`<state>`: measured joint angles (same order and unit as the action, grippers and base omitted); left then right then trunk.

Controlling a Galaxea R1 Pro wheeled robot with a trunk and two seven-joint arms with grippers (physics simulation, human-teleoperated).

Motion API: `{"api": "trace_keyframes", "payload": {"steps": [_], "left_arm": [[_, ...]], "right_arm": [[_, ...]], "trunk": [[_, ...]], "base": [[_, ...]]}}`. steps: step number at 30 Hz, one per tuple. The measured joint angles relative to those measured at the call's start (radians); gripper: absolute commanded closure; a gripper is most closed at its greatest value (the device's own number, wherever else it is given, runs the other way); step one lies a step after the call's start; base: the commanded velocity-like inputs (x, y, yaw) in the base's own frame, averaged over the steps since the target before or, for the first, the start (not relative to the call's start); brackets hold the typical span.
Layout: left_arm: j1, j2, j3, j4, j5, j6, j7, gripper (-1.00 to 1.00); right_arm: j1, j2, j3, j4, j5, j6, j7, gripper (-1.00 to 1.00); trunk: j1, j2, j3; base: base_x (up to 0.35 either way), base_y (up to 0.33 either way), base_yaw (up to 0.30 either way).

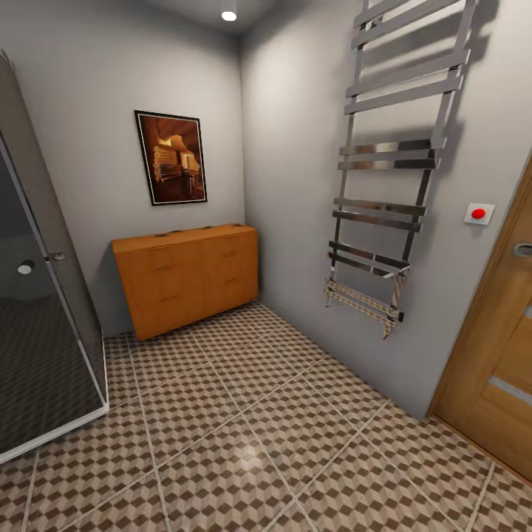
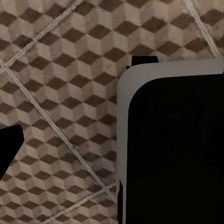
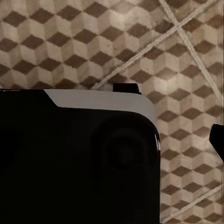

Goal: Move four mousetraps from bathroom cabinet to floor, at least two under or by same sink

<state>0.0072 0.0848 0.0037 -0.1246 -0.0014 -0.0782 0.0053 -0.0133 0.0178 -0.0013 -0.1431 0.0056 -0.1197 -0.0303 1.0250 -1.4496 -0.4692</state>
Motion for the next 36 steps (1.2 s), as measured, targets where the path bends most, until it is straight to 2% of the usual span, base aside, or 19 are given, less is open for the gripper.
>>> {"api": "trace_keyframes", "payload": {"steps": [2, 3, 4, 5, 6, 7, 10, 15, 16, 20, 25, 31, 36], "left_arm": [[0.0, 0.0, 0.0, -0.011, 0.0, 0.011, 0.0, -1.0], [0.0, -0.001, 0.0, -0.097, 0.0, 0.154, 0.0, -1.0], [0.0, -0.001, 0.0, -0.239, 0.0, 0.18, 0.0, -1.0], [0.0, -0.002, 0.0, -0.435, 0.0, 0.201, -0.001, -1.0], [-0.002, -0.002, 0.0, -0.637, 0.0, 0.22, -0.001, -1.0], [0.0, -0.001, 0.0, -0.707, 0.0, 0.254, -0.001, -1.0], [0.0, -0.001, 0.001, -0.807, -0.001, 0.301, -0.001, -1.0], [0.0, 0.0, 0.001, -0.892, -0.001, 0.324, -0.001, -1.0], [-0.002, 0.0, 0.002, -0.937, -0.001, 0.33, -0.001, -1.0], [-0.003, 0.001, 0.002, -0.986, -0.001, 0.333, -0.001, -1.0], [-0.005, 0.001, 0.003, -1.032, -0.002, 0.335, -0.001, -1.0], [-0.007, 0.001, 0.007, -1.092, -0.003, 0.336, -0.001, -1.0], [-0.007, 0.001, 0.009, -1.136, -0.004, 0.336, -0.002, -1.0]], "right_arm": [[0.0, 0.0, 0.0, -0.011, 0.0, -0.011, -0.011, -1.0], [0.0, 0.001, -0.001, -0.08, 0.0, -0.01, -0.056, -1.0], [0.0, 0.002, 0.0, -0.222, 0.0, -0.01, -0.063, -1.0], [0.0, 0.002, 0.0, -0.419, 0.0, -0.009, -0.067, -1.0], [-0.001, 0.003, 0.001, -0.569, 0.001, -0.008, -0.071, -1.0], [-0.001, 0.004, 0.001, -0.584, 0.0, -0.005, -0.076, -1.0], [-0.011, 0.006, 0.002, -0.647, 0.0, 0.017, -0.081, -1.0], [-0.05, 0.011, 0.003, -0.707, 0.0, 0.089, -0.083, -1.0], [-0.098, 0.012, 0.004, -0.729, 0.0, 0.147, -0.084, -1.0], [-0.174, 0.013, 0.004, -0.74, -0.001, 0.202, -0.084, -1.0], [-0.236, 0.016, 0.007, -0.744, -0.001, 0.227, -0.082, -1.0], [-0.261, 0.03, 0.03, -0.745, 0.003, 0.23, -0.079, -1.0], [-0.268, 0.036, 0.053, -0.751, 0.04, 0.226, -0.08, -1.0]], "trunk": [[0.0, 0.0, 0.0], [0.0, 0.0, 0.0], [0.0, 0.0, 0.0], [0.0, 0.0, 0.0], [0.0, 0.0, 0.001], [0.0, 0.0, 0.0], [0.0, 0.0, 0.0], [0.0, 0.0, 0.0], [0.0, 0.0, 0.0], [0.0, 0.0, 0.0], [0.0, 0.0, 0.0], [0.0, 0.0, 0.0], [0.0, 0.0, 0.0]], "base": [[0.0, 0.0, 0.0], [0.0, 0.0, 0.0], [0.0, 0.0, 0.0], [0.0, 0.0, 0.0], [0.0, 0.0, 0.0], [0.0, 0.0, 0.0], [0.0, 0.0, 0.0], [0.0, 0.0, 0.0], [0.0, 0.0, 0.0], [0.0, 0.0, 0.0], [0.0, 0.0, 0.0], [0.0, 0.0, 0.0], [0.0, 0.0, 0.0]]}}
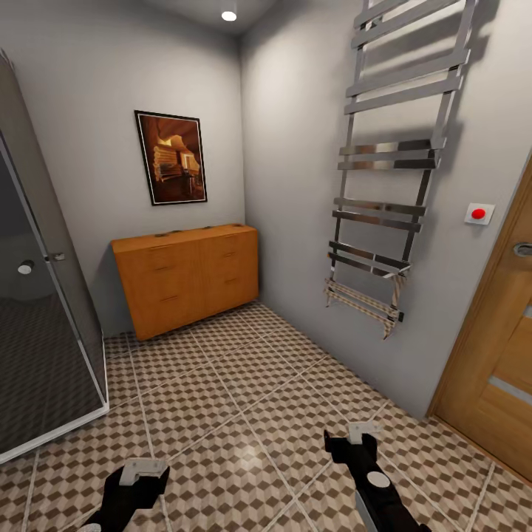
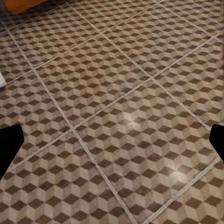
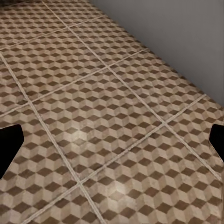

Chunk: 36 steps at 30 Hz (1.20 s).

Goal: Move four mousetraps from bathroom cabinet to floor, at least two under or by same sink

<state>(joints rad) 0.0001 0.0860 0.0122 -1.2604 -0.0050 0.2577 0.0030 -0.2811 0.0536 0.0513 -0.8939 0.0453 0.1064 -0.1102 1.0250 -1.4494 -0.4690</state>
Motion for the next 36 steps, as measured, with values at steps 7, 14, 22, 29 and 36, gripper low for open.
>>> {"api": "trace_keyframes", "payload": {"steps": [7, 14, 22, 29, 36], "left_arm": [[0.0, 0.017, -0.001, -0.017, -0.001, -0.005, -0.003, -1.0], [0.0, 0.024, -0.001, -0.021, -0.001, -0.003, -0.002, -1.0], [0.0, 0.026, -0.001, -0.022, 0.0, -0.001, -0.002, -1.0], [0.0, 0.026, 0.0, -0.022, 0.001, -0.001, -0.002, -1.0], [0.0, 0.027, 0.0, -0.022, 0.001, -0.001, -0.002, -1.0]], "right_arm": [[-0.002, 0.001, 0.008, -0.003, 0.041, -0.002, 0.0, -1.0], [-0.002, 0.002, 0.01, -0.006, 0.051, -0.003, 0.002, -1.0], [-0.002, 0.002, 0.054, -0.027, 0.053, -0.005, 0.006, -1.0], [-0.002, -0.003, 0.121, -0.039, 0.054, -0.006, 0.006, -1.0], [-0.002, -0.004, 0.136, -0.042, 0.054, -0.006, 0.006, -1.0]], "trunk": [[0.0, 0.0, 0.0], [0.0, 0.0, 0.0], [0.0, 0.0, 0.0], [-0.001, 0.0, 0.0], [-0.001, 0.0, 0.0]], "base": [[0.0, 0.0, 0.0], [0.0, 0.0, 0.0], [0.086, 0.007, 0.0], [0.258, 0.069, 0.0], [0.304, 0.094, 0.0]]}}
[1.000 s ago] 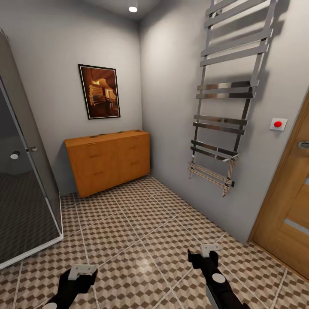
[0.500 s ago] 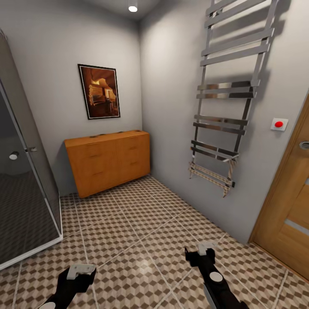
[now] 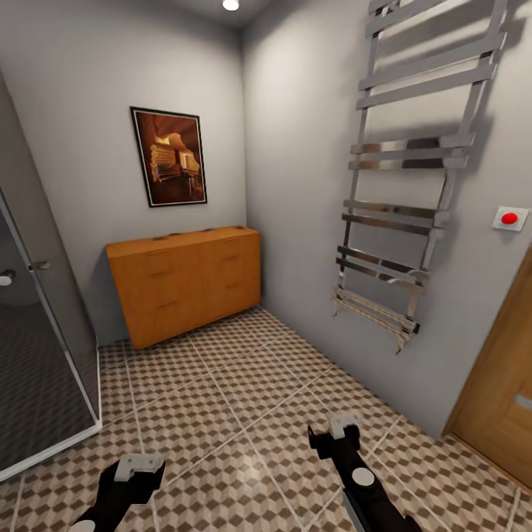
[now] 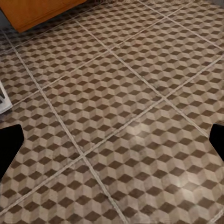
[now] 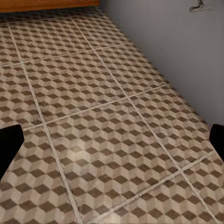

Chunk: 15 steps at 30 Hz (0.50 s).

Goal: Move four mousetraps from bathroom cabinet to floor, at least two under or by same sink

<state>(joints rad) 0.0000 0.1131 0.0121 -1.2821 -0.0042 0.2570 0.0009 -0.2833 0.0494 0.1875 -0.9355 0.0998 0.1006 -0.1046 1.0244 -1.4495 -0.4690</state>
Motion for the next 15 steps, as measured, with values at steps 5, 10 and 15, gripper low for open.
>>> {"api": "trace_keyframes", "payload": {"steps": [5, 10, 15], "left_arm": [[0.0, 0.0, 0.0, 0.0, 0.0, 0.0, 0.0, -1.0], [0.0, 0.0, 0.0, 0.0, 0.0, 0.0, 0.0, -1.0], [0.0, 0.0, 0.0, 0.0, 0.0, 0.0, -0.001, -1.0]], "right_arm": [[0.0, 0.0, -0.001, 0.0, 0.0, 0.0, -0.001, -1.0], [0.0, 0.001, -0.001, 0.0, 0.0, 0.0, -0.001, -1.0], [0.0, 0.0, -0.001, 0.0, 0.0, 0.0, -0.001, -1.0]], "trunk": [[0.0, 0.0, 0.0], [0.0, 0.0, 0.0], [0.0, 0.0, 0.0]], "base": [[0.307, 0.095, 0.0], [0.307, 0.095, 0.0], [0.307, 0.095, 0.0]]}}
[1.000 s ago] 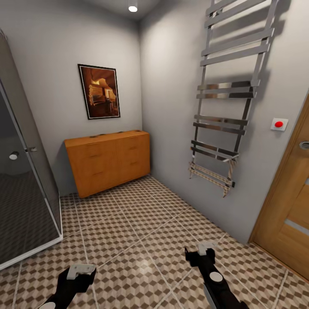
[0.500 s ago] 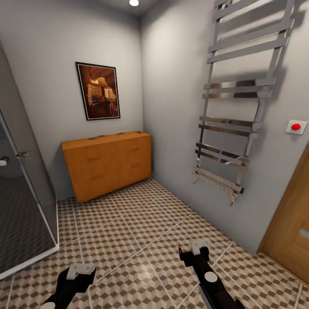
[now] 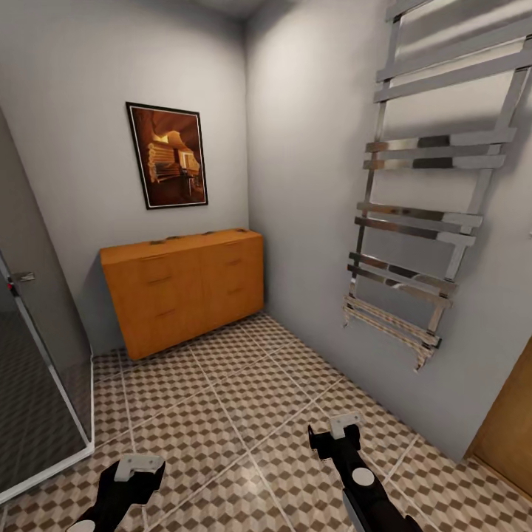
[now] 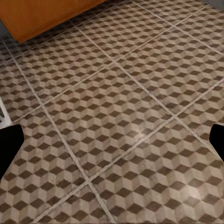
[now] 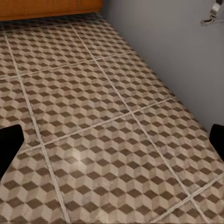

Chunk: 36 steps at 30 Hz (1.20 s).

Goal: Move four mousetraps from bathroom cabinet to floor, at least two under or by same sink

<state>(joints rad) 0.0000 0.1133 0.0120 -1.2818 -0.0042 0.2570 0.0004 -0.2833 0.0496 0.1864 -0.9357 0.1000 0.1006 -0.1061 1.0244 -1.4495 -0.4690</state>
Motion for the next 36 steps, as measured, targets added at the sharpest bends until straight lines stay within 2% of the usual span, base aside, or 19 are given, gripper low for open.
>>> {"api": "trace_keyframes", "payload": {"steps": [10, 22, 36], "left_arm": [[0.0, 0.0, -0.001, 0.002, 0.0, -0.001, 0.0, -1.0], [0.0, 0.0, -0.001, 0.004, 0.0, -0.001, 0.0, -1.0], [0.0, 0.0, -0.002, 0.008, 0.0, -0.006, -0.003, -1.0]], "right_arm": [[0.0, 0.0, 0.0, 0.0, 0.0, -0.002, 0.0, -1.0], [0.0, 0.0, -0.001, -0.001, 0.0, -0.069, -0.004, -1.0], [0.0, 0.001, -0.001, -0.001, 0.0, -0.076, -0.005, -1.0]], "trunk": [[0.0, 0.0, 0.0], [0.0, 0.0, 0.0], [0.0, 0.0, 0.0]], "base": [[0.307, 0.095, 0.0], [0.307, 0.092, 0.004], [0.251, 0.013, 0.211]]}}
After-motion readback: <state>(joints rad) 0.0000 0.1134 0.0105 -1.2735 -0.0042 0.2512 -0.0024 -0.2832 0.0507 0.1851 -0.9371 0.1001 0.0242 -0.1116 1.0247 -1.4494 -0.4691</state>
